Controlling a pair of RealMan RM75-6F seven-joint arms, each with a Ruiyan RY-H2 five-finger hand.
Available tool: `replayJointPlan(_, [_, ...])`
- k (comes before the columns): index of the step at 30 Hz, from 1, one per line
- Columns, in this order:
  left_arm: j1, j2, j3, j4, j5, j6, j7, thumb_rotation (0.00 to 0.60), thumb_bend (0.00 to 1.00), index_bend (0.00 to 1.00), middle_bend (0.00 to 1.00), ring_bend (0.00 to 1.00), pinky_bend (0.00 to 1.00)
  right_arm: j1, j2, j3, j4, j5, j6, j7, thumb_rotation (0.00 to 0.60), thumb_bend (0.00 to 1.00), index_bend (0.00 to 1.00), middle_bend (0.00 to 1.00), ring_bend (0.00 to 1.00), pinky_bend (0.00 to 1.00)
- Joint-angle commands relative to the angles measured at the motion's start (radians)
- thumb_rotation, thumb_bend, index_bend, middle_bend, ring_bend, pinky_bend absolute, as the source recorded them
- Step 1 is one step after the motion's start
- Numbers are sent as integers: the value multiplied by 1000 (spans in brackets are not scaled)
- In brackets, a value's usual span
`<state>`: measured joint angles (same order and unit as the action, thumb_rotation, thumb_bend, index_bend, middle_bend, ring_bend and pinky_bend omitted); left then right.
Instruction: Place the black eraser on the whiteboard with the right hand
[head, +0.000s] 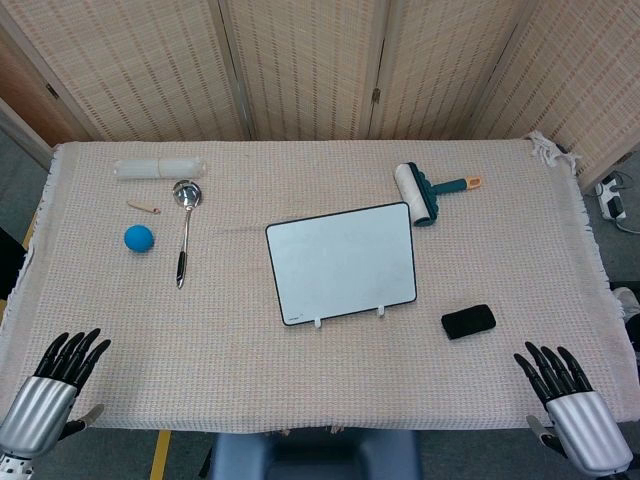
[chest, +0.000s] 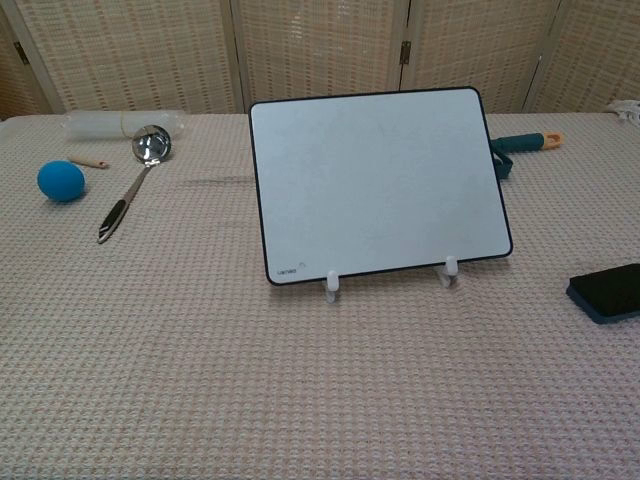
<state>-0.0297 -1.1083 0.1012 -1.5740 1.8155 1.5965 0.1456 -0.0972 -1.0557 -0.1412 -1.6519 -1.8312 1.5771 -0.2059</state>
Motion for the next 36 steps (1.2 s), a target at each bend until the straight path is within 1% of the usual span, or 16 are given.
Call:
replayJointPlan(1, [-1,-1,0,1,-1,-2,2,600,196,0,28,0,0,-1,1,-1,0,1,0,1,600,292,0,0,0,0])
replayJointPlan(5, [-2,-3,0,1,-5,-9,7,600,196,0,28,0,0,0,4,1,-1,7,0,4,600,292,0,0,0,0])
replayJointPlan(8, [-1,-1,0,-3,-1,-3,8,600,195,0,28,0,0,16,2,12,0,33,-33,10,600,292,0,0,0,0])
replayJointPlan(12, [-1,3,-3,-3,-1,7,-11,600,195,0,28,0,0,71,-5,44,21,97,-128,18,600,292,6,0,0,0])
replayJointPlan(15, [-4,5,-6,-1,-9,0,-20,600,196,0,28,0,0,129,-18,78,40,142,-218,-8,600,292,57,0,0,0])
replayJointPlan(16, [-5,6,-6,-1,-9,0,-21,600,196,0,28,0,0,152,-24,92,43,167,-256,-30,600,292,77,0,0,0])
replayJointPlan(18, [-4,7,-6,-2,-7,7,-26,600,196,0,28,0,0,185,-29,116,34,216,-315,-71,600,293,152,0,0,0])
replayJointPlan(19, [-2,9,-6,-3,-5,11,-30,600,196,0,28,0,0,203,-30,129,26,242,-345,-91,600,292,167,0,0,0])
replayJointPlan(23, [-2,13,-10,0,-8,20,-51,600,196,0,28,0,0,287,-48,193,10,385,-477,-183,600,292,207,0,0,0])
replayJointPlan(27, [-11,15,-17,5,-23,8,-69,600,196,0,27,0,0,361,-85,231,40,509,-588,-248,600,292,228,0,0,0])
replayJointPlan(32, [-25,17,-27,7,-50,-18,-92,600,196,0,27,0,0,437,-150,263,89,628,-652,-326,600,292,234,0,0,0])
replayJointPlan(36, [-29,20,-29,6,-58,-27,-95,600,197,0,26,0,0,481,-209,266,141,686,-679,-368,600,292,234,0,0,0])
